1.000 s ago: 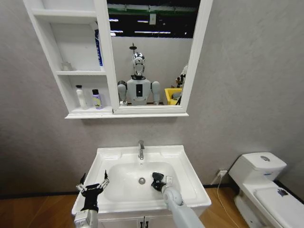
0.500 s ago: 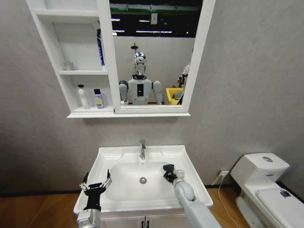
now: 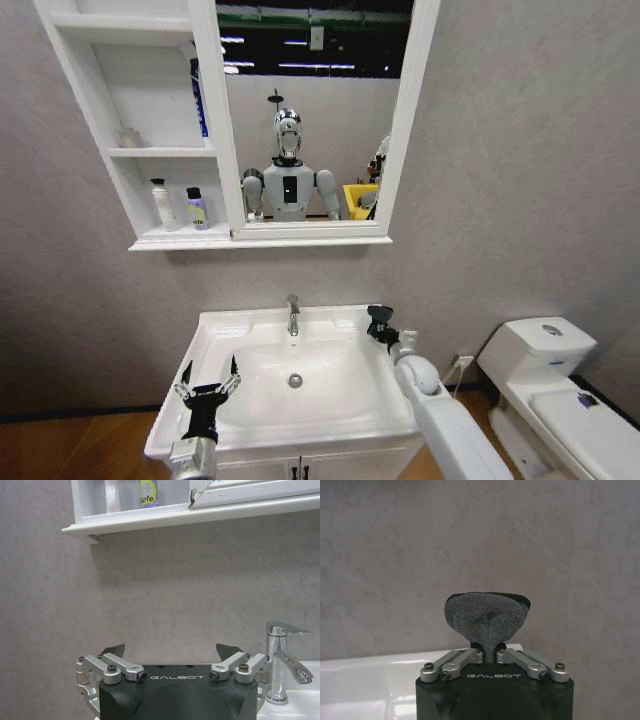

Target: Move facial cleanser and shampoo from washbasin to cabinet, then wipe washbasin with towel.

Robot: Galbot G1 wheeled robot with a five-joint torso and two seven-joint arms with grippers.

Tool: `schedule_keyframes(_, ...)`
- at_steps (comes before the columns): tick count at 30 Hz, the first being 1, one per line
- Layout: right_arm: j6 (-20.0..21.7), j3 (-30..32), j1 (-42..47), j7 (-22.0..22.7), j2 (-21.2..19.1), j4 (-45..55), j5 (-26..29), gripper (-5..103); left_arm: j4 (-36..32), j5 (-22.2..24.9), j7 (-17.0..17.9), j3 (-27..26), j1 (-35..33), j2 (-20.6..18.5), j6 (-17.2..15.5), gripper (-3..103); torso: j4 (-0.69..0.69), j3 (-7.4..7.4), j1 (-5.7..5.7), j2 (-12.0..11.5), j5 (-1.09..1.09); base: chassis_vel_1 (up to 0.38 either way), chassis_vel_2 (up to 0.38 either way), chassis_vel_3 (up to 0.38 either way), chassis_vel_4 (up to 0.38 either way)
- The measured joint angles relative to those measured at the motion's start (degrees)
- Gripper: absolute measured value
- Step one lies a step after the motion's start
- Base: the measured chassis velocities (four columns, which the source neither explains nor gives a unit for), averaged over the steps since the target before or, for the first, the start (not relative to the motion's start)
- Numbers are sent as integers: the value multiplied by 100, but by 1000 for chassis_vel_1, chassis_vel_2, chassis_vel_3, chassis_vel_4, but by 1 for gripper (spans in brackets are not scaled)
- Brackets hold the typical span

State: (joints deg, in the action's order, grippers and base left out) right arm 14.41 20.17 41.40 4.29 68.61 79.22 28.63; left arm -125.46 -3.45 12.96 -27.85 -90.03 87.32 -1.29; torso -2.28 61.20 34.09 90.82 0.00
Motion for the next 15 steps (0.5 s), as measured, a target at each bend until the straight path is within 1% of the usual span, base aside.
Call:
schedule_keyframes(2, 133, -17, -117, -302, 21, -138, 97, 7, -32, 4, 0, -16, -2, -3, -13, 100, 0, 0, 0, 1, 0, 0, 0, 0, 0)
schedule_keyframes(4, 211, -33, -134, -328, 51, -152, 118, 6, -48, 8, 0, -26, -2, -4, -21, 100, -2, 0, -1, 1, 0, 0, 0, 0, 0)
schedule_keyframes(5, 300, -65, -136, -270, 105, -156, 112, 11, -71, 24, 0, -46, -4, -6, -29, 100, -2, 0, -1, 1, 0, 0, 0, 0, 0)
schedule_keyframes(6, 370, -105, -100, -139, 169, -151, 65, 21, -84, 48, 1, -76, -7, -12, -34, 100, 1, 0, -1, 1, 0, 0, 0, 0, 0)
schedule_keyframes(7, 370, -105, -100, -139, 169, -151, 65, 21, -84, 48, 1, -76, -7, -12, -34, 100, 1, 0, -1, 1, 0, 0, 0, 0, 0)
schedule_keyframes(8, 450, -121, -65, -44, 207, -140, -4, 21, -90, 59, 2, -94, -9, -19, -34, 100, 0, 0, -1, 1, 0, 0, 0, 0, 0)
schedule_keyframes(11, 577, -120, -57, 94, 288, -234, -95, 37, -113, 102, 4, -144, -35, -66, -37, 100, -2, -1, -2, 2, 0, 0, 0, 0, 0)
schedule_keyframes(12, 577, -120, -57, 94, 288, -234, -95, 37, -113, 102, 4, -144, -35, -66, -37, 100, -2, -1, -2, 2, 0, 0, 0, 0, 0)
schedule_keyframes(15, 590, -81, -192, 107, 293, -456, -144, 54, -143, 163, 10, -187, -60, -114, -47, 100, -1, -1, -2, 2, 0, 0, 0, 0, 0)
